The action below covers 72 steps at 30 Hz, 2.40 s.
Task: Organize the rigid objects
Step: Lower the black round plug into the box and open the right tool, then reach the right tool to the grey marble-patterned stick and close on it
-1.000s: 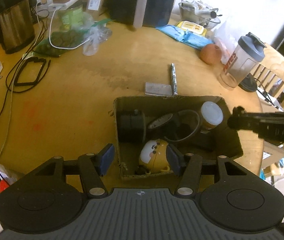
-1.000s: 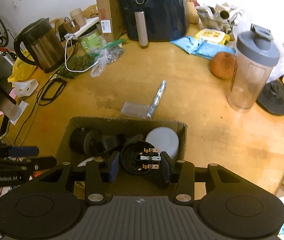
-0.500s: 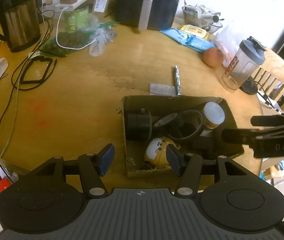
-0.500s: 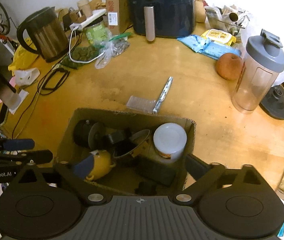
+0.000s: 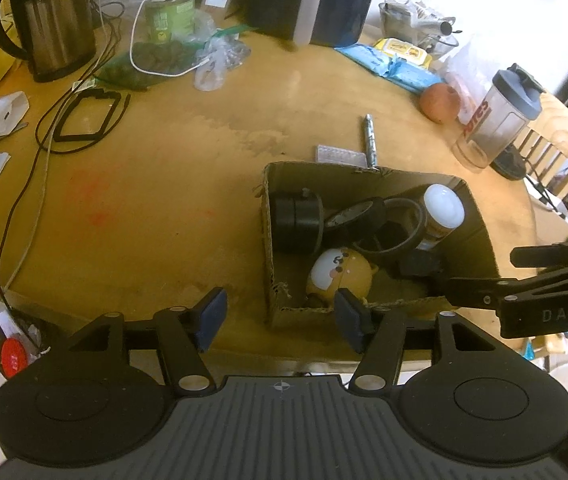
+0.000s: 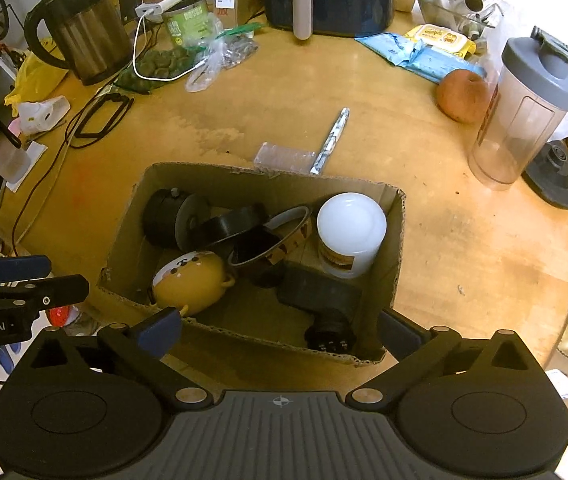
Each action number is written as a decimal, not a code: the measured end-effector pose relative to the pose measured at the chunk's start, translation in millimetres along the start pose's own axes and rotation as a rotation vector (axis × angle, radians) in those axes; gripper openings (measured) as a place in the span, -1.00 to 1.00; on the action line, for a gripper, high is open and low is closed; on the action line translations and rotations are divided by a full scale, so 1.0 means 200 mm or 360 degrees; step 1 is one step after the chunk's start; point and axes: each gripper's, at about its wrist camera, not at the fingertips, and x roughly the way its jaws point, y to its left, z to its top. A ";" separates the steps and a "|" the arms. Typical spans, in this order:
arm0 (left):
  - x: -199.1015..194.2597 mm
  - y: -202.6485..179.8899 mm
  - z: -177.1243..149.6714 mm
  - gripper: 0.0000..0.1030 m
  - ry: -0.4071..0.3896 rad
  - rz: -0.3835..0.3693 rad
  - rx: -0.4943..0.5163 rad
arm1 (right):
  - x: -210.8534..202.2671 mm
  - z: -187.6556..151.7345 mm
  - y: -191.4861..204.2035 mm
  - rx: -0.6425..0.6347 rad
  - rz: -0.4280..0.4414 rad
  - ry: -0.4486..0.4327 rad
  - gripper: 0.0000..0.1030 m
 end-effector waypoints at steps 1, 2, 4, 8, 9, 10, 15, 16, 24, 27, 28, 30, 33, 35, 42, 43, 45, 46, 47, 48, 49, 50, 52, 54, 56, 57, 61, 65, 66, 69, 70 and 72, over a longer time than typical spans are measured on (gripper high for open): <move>0.00 0.00 0.00 0.33 -0.0008 0.0002 0.0000 | 0.00 0.00 0.00 0.0001 -0.0006 0.0000 1.00; -0.01 -0.01 0.00 0.34 -0.0017 0.0004 -0.0001 | 0.00 0.00 0.00 0.0003 -0.0012 -0.0002 1.00; -0.01 -0.01 -0.01 0.34 -0.0016 0.0004 -0.0007 | 0.00 0.01 0.00 0.0015 -0.0022 -0.0002 1.00; 0.01 -0.01 -0.02 0.34 0.0001 0.0017 -0.0020 | 0.02 0.00 -0.02 0.0050 -0.0033 -0.0011 1.00; 0.02 -0.01 -0.03 0.34 -0.0001 0.0028 -0.0020 | 0.02 0.00 -0.03 0.0061 -0.0037 -0.0015 1.00; 0.02 -0.01 -0.03 0.34 -0.0001 0.0040 -0.0016 | 0.02 0.00 -0.04 0.0073 -0.0043 -0.0022 1.00; 0.02 -0.03 0.00 0.35 -0.0012 0.0065 0.0013 | 0.03 0.02 -0.09 0.0137 -0.0076 -0.0059 1.00; 0.02 -0.04 0.00 0.35 -0.0019 0.0071 0.0023 | 0.03 0.03 -0.10 0.0147 -0.0079 -0.0067 1.00; 0.06 -0.11 0.11 0.35 -0.0048 0.0114 0.0116 | 0.04 0.11 -0.17 0.0142 -0.0092 -0.0134 1.00; 0.08 -0.14 0.16 0.35 -0.0057 0.0101 0.0139 | 0.04 0.16 -0.20 0.0128 -0.0093 -0.0156 1.00; 0.09 -0.14 0.18 0.35 -0.0059 0.0094 0.0140 | 0.05 0.18 -0.21 0.0122 -0.0095 -0.0162 1.00; 0.10 -0.15 0.22 0.35 -0.0066 0.0078 0.0137 | 0.06 0.21 -0.23 0.0110 -0.0098 -0.0174 1.00; 0.10 -0.17 0.27 0.34 -0.0079 0.0060 0.0142 | 0.07 0.27 -0.25 0.0097 -0.0096 -0.0188 1.00; 0.11 -0.18 0.30 0.35 -0.0090 0.0052 0.0146 | 0.08 0.31 -0.27 0.0081 -0.0091 -0.0195 1.00; 0.11 -0.17 0.35 0.34 -0.0120 0.0032 0.0116 | 0.17 0.44 -0.32 0.0001 -0.0057 -0.0170 0.81; 0.12 -0.17 0.35 0.34 -0.0120 0.0031 0.0109 | 0.18 0.46 -0.32 -0.0009 -0.0051 -0.0163 0.80; 0.12 -0.17 0.35 0.34 -0.0116 0.0029 0.0101 | 0.22 0.49 -0.34 -0.0022 -0.0035 -0.0160 0.74; 0.12 -0.16 0.35 0.34 -0.0115 0.0029 0.0097 | 0.23 0.50 -0.34 -0.0030 -0.0020 -0.0157 0.73; 0.12 -0.16 0.35 0.34 -0.0114 0.0028 0.0093 | 0.25 0.52 -0.34 -0.0037 -0.0006 -0.0152 0.69; 0.12 -0.16 0.35 0.34 -0.0112 0.0028 0.0088 | 0.28 0.54 -0.35 -0.0047 0.0011 -0.0142 0.62; 0.12 -0.16 0.34 0.34 -0.0110 0.0029 0.0082 | 0.29 0.55 -0.35 -0.0054 0.0022 -0.0134 0.59; 0.12 -0.15 0.34 0.34 -0.0108 0.0030 0.0078 | 0.31 0.56 -0.35 -0.0065 0.0035 -0.0126 0.53; 0.12 -0.15 0.34 0.34 -0.0102 0.0033 0.0063 | 0.35 0.59 -0.34 -0.0088 0.0059 -0.0113 0.46; 0.11 -0.14 0.33 0.34 -0.0097 0.0040 0.0050 | 0.39 0.62 -0.34 -0.0101 0.0092 -0.0094 0.32; 0.11 -0.14 0.33 0.34 -0.0097 0.0050 0.0035 | 0.43 0.64 -0.34 -0.0113 0.0110 -0.0075 0.22; 0.11 -0.13 0.33 0.34 -0.0098 0.0055 0.0028 | 0.45 0.66 -0.34 -0.0121 0.0120 -0.0068 0.19; 0.09 -0.12 0.31 0.34 -0.0101 0.0083 -0.0012 | 0.52 0.72 -0.34 -0.0151 0.0158 -0.0043 0.06; 0.07 -0.10 0.28 0.34 -0.0089 0.0106 -0.0054 | 0.61 0.78 -0.33 -0.0166 0.0178 0.0006 -0.13; 0.07 -0.10 0.27 0.34 -0.0086 0.0113 -0.0065 | 0.63 0.79 -0.33 -0.0165 0.0179 0.0021 -0.20; 0.06 -0.08 0.25 0.34 -0.0077 0.0136 -0.0102 | 0.70 0.83 -0.33 -0.0162 0.0173 0.0067 -0.26; 0.05 -0.07 0.25 0.34 -0.0075 0.0143 -0.0114 | 0.73 0.83 -0.33 -0.0165 0.0166 0.0079 -0.27; 0.05 -0.05 0.24 0.34 -0.0075 0.0157 -0.0140 | 0.77 0.85 -0.32 -0.0176 0.0151 0.0106 -0.34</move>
